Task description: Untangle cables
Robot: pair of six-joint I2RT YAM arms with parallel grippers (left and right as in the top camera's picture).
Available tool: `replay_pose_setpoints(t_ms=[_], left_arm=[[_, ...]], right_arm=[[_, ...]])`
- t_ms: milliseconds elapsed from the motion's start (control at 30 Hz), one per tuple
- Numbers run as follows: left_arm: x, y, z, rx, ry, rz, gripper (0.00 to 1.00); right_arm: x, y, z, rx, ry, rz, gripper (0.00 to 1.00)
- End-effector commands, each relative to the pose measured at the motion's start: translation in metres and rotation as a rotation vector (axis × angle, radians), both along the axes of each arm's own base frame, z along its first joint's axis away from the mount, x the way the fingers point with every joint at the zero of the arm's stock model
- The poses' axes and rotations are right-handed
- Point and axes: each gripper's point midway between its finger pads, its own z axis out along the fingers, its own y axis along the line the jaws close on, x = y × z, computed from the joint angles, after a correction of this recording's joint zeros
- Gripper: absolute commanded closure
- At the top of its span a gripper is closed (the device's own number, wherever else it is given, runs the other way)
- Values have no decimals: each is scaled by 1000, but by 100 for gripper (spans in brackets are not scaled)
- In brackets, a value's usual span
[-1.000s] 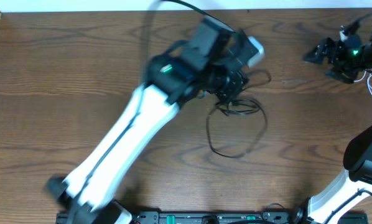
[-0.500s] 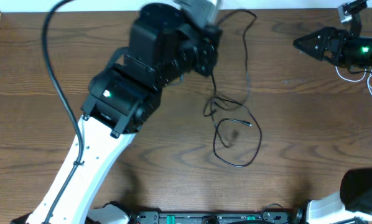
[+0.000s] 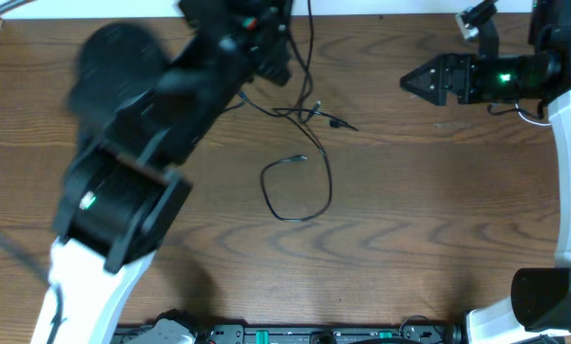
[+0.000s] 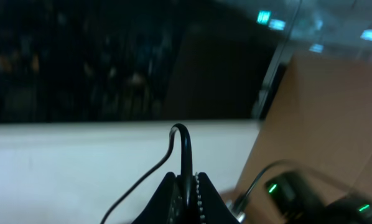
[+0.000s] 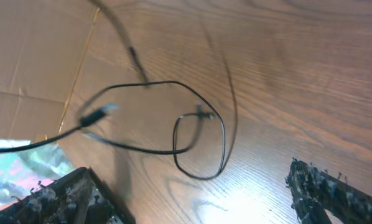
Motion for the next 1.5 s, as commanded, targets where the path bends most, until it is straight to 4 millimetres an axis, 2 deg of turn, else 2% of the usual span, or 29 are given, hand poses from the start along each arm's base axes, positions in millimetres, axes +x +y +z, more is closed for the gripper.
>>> replay_pose_setpoints(t_ms=[0, 100, 233, 400, 600, 800, 1000, 1067, 1100, 1133, 1233, 1300, 1367, 1467], left_arm=[[-9, 23, 20, -54, -37, 82, 93], [-4, 30, 19, -61, -30, 132, 93], [2, 30, 15, -57, -17, 150, 92], [6, 28, 5, -37, 13, 154, 93], [5, 30, -7, -7, 59, 157, 92], [2, 31, -7, -11, 61, 156, 93], [2, 31, -7, -20, 67, 151, 92], [2, 31, -8, -18, 70, 151, 92], [2, 31, -9, -16, 73, 151, 93], [3, 31, -10, -13, 77, 152, 93], [3, 30, -12, -9, 83, 152, 93], [3, 30, -12, -11, 88, 151, 93], [3, 30, -12, -17, 92, 150, 93], [0, 32, -10, -26, 90, 149, 93]], right_arm=[[-5, 21, -2, -6, -5, 61, 3], [-9, 37, -11, -56, 2, 94, 4], [-17, 63, -26, -103, 16, 168, 4], [-39, 101, -39, -151, -82, 422, 8], [-73, 135, -43, -75, -168, 688, 12], [-70, 154, -74, -71, -215, 731, 15], [-46, 174, -101, -39, -285, 659, 18], [-42, 181, -105, -23, -295, 640, 26], [-43, 185, -105, -18, -295, 639, 34], [-44, 187, -105, -19, -298, 642, 48], [-40, 189, -105, -26, -277, 606, 83], [-31, 187, -107, -41, -243, 539, 99], [-22, 183, -108, -57, -212, 465, 99], [-20, 185, -105, -37, -211, 457, 99]])
